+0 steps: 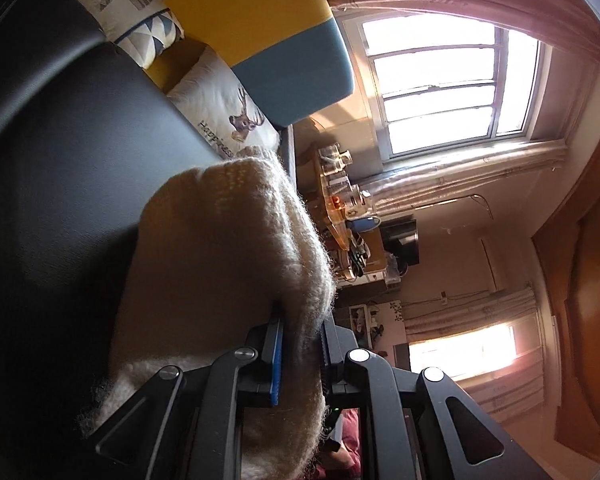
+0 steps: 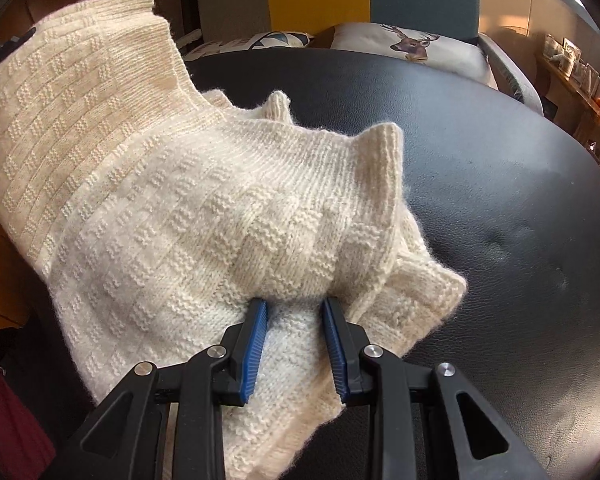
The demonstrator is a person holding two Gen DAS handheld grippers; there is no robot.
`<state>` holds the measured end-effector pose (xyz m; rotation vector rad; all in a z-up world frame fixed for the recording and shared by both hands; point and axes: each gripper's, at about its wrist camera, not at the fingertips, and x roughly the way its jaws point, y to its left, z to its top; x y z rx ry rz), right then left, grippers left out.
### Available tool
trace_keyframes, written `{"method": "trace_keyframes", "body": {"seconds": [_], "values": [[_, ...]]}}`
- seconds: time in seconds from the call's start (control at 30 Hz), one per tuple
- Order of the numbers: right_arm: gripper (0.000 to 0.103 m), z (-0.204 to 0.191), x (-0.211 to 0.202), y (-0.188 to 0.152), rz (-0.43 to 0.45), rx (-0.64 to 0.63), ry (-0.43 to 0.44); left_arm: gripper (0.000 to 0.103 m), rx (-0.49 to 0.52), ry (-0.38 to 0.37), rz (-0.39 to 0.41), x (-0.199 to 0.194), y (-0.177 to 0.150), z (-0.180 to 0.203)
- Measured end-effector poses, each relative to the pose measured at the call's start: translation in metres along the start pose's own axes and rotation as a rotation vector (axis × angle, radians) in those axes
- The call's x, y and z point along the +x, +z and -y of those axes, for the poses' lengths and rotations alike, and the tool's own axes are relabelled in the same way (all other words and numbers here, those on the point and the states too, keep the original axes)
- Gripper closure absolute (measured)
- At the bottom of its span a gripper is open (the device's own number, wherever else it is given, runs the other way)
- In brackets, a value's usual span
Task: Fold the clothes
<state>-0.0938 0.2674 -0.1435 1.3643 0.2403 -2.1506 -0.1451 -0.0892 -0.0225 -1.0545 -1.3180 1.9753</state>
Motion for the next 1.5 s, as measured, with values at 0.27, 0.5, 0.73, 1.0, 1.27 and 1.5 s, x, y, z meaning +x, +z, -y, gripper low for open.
{"method": "trace_keyframes", "body": {"seconds": [0.27,0.5,0.73,1.0,1.27,1.5], "values": [[0.075,0.013,-0.009,-0.005,0.048,0.042,0.052,0.089,0.026,0.040,-0.143,0.084,-0.033,0.038],[0.074,0.028,-0.009,-0.003,0.098,0.087,0.121,0.089,-0.015,0.130,-0.217,0.140,-0.066,0.030],[0.074,0.031,-0.008,-0.004,0.136,0.114,0.157,0.089,0.021,0.188,-0.263,0.161,-0.097,0.033],[0.074,0.032,-0.012,-0.008,0.160,0.135,0.168,0.088,-0.007,0.284,-0.310,0.198,-0.113,0.016],[0.075,0.043,-0.025,-0.021,0.232,0.177,0.216,0.080,-0.050,0.196,-0.337,0.183,-0.106,0.024],[0.075,0.052,-0.054,-0.041,0.245,0.184,0.167,0.071,0.032,0.109,-0.290,0.127,-0.089,0.051]]}}
